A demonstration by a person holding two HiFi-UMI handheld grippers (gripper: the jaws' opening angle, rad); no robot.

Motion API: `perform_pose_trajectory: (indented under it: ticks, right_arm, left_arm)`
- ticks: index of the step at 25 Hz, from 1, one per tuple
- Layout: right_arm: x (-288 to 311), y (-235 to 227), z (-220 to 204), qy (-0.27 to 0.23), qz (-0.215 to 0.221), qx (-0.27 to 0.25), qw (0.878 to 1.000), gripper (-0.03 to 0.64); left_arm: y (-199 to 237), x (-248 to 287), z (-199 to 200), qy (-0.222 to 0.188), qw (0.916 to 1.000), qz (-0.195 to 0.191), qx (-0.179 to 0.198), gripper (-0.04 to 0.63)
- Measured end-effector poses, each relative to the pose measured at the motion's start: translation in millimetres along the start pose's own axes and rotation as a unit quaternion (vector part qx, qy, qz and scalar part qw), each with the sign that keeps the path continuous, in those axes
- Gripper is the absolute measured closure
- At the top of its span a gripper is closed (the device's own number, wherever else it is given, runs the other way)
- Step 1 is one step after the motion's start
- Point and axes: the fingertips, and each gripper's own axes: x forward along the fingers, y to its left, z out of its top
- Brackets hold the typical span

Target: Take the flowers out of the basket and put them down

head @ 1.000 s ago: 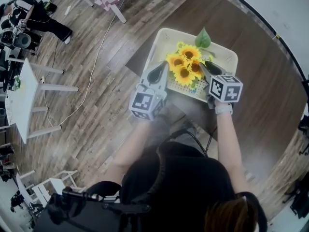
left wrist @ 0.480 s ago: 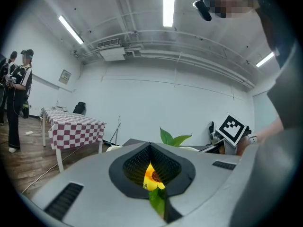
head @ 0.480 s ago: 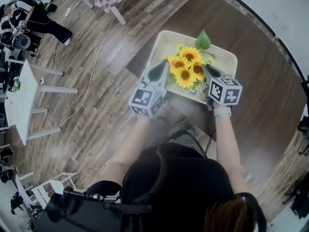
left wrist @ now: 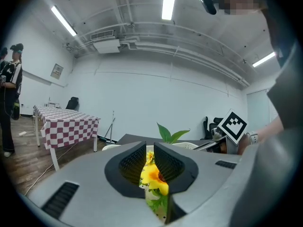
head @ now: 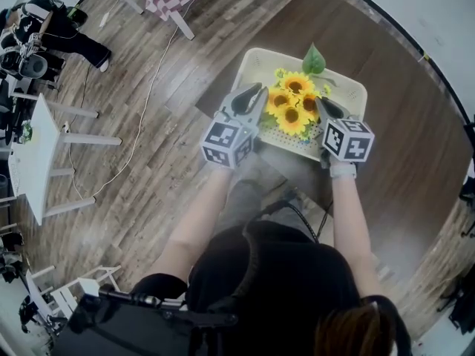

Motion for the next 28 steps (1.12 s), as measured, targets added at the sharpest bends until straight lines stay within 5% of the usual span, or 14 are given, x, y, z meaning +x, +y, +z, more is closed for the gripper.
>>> perform_pose_trajectory:
  ticks: [28]
  right_arm:
    - [-1,-32,19,-0.053,-0.065,0.052,0.995,0.607]
  left_arm:
    - [-2,47,8,0.025,0.9962,-0.08,-0.024,0.492]
